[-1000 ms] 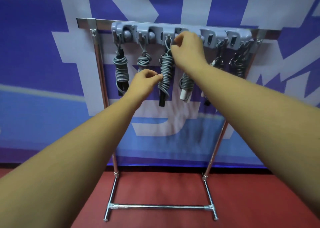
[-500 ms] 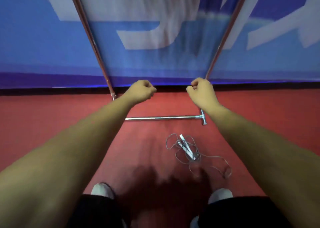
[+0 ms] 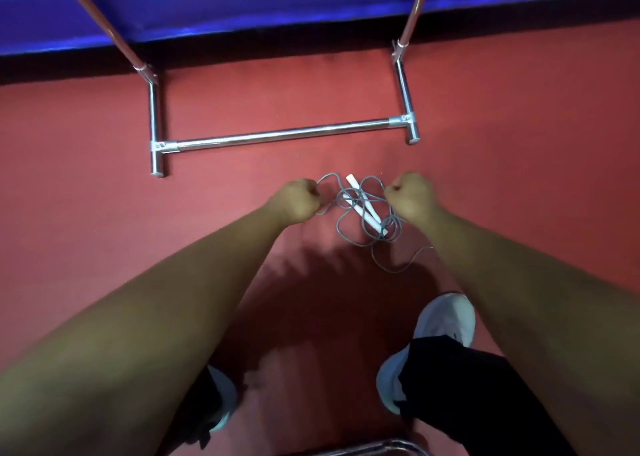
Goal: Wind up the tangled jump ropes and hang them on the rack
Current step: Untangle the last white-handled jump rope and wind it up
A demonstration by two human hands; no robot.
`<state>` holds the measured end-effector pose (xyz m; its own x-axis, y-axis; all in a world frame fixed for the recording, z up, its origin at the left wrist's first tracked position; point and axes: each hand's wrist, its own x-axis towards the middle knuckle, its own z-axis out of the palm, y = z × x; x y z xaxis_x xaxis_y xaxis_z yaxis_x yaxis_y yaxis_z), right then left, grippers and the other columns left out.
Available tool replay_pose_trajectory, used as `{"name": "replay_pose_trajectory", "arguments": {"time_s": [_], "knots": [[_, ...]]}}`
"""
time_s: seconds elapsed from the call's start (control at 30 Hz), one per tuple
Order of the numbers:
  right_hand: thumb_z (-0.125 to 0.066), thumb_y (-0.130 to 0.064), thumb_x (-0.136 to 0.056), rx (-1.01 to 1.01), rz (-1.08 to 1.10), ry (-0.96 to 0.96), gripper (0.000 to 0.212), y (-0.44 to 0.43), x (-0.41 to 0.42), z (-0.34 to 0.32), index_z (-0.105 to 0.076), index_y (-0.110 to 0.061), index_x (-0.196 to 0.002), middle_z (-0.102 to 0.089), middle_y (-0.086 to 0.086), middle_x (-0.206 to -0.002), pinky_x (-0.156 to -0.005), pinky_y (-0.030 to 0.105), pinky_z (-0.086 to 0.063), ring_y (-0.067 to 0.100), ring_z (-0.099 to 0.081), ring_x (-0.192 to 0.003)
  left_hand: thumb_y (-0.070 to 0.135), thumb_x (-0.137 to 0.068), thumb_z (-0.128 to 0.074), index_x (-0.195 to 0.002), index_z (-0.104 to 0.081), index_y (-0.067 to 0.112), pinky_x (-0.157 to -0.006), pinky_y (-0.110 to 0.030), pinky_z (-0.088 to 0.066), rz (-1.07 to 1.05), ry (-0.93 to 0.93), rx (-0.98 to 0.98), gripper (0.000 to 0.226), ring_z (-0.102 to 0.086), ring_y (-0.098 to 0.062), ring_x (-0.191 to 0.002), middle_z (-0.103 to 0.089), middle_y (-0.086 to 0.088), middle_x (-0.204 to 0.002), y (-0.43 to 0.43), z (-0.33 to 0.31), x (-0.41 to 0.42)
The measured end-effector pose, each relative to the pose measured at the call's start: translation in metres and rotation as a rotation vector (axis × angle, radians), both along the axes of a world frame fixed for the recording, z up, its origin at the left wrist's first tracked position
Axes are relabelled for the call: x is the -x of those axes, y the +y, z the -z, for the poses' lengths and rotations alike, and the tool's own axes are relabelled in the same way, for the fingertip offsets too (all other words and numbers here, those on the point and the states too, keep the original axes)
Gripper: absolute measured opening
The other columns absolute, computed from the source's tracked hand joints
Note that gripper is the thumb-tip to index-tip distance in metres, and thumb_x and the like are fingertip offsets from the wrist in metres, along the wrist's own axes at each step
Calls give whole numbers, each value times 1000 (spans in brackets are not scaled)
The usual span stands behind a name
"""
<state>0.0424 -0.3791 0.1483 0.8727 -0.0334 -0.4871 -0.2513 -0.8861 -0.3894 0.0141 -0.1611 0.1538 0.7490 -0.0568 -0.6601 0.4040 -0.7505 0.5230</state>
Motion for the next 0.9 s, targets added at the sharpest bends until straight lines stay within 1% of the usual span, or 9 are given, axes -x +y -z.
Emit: {"name": "replay_pose_trajectory", "arguments": {"time_s": [0.2, 0.27, 0.37, 0.43, 0.53, 0.6, 0.7, 0.8, 0.9], "knots": [[-56, -8, -87, -12, -35, 45, 22, 6, -20, 78, -70, 9, -90, -68, 30, -95, -79, 40, -50, 40, -66, -89, 23, -91, -57, -98, -68, 4, -78, -33, -44, 137, -134, -37, 22, -64, -37, -95, -68, -22, -103, -22, 75, -30], [-57, -6, -84, -32, -47, 41, 16, 8, -28, 96, -66, 5, -77, -67, 26, -82, -72, 39, -50, 38, -64, -81, 23, -85, -61, -102, -71, 6, -89, -35, -46, 239, -180, -33, 26, -63, -39, -101, -67, -22, -108, -26, 101, -45], [-62, -15, -85, -27, -92, 96, 29, 11, -30, 121, -47, -9, -61, -52, 10, -64, -58, 34, -32, 31, -54, -73, 33, -82, -61, -124, -67, 7, -107, -36, -41, 455, -186, -42, 50, -55, -36, -124, -61, -19, -132, -30, 134, -57], [-68, -27, -87, 14, -163, 114, 23, 11, -19, 130, -53, -13, -76, -59, 13, -82, -66, 34, -34, 33, -56, -83, 44, -82, -54, -137, -59, 14, -111, -40, -38, 511, -157, -76, 63, -49, -36, -130, -54, -16, -141, -28, 145, -52], [-67, -33, -89, 98, -245, 48, 29, 11, -2, 139, -63, -7, -102, -62, 17, -109, -80, 39, -45, 36, -60, -101, 40, -93, -58, -148, -45, 24, -114, -43, -31, 458, -85, -245, 58, -35, -35, -141, -37, -11, -155, -8, 160, -31], [-61, -30, -91, 136, -259, -27, 23, 13, 3, 139, -65, -9, -100, -61, 16, -110, -82, 41, -47, 36, -60, -103, 35, -95, -54, -138, -55, 22, -110, -40, -34, 422, -107, -262, 45, -41, -34, -137, -47, -11, -149, 12, 164, -16], [-60, -23, -88, -39, -220, -79, 14, 10, 2, 136, -68, -13, -83, -69, 10, -91, -77, 40, -50, 32, -62, -88, 36, -77, -52, -98, -69, 16, -91, -40, -46, 340, -229, -210, 34, -61, -36, -106, -69, -13, -110, 37, 154, 3], [-65, -14, -85, -261, -414, 145, 23, 4, 2, 124, -64, -19, -62, -65, -3, -64, -66, 33, -48, 11, -59, -60, 36, -72, -57, -91, -70, 13, -85, -44, -53, 280, -257, -190, 33, -65, -40, -93, -69, -17, -99, 59, 138, 12], [-70, -12, -86, -255, -567, 407, 12, 5, 9, 117, -77, -9, -77, -71, 9, -72, -68, 32, -50, 9, -59, -64, 32, -78, -63, -112, -70, 19, -88, -44, -54, 361, 4, -386, 38, -63, -36, -105, -66, -13, -117, 77, 129, 16]]}}
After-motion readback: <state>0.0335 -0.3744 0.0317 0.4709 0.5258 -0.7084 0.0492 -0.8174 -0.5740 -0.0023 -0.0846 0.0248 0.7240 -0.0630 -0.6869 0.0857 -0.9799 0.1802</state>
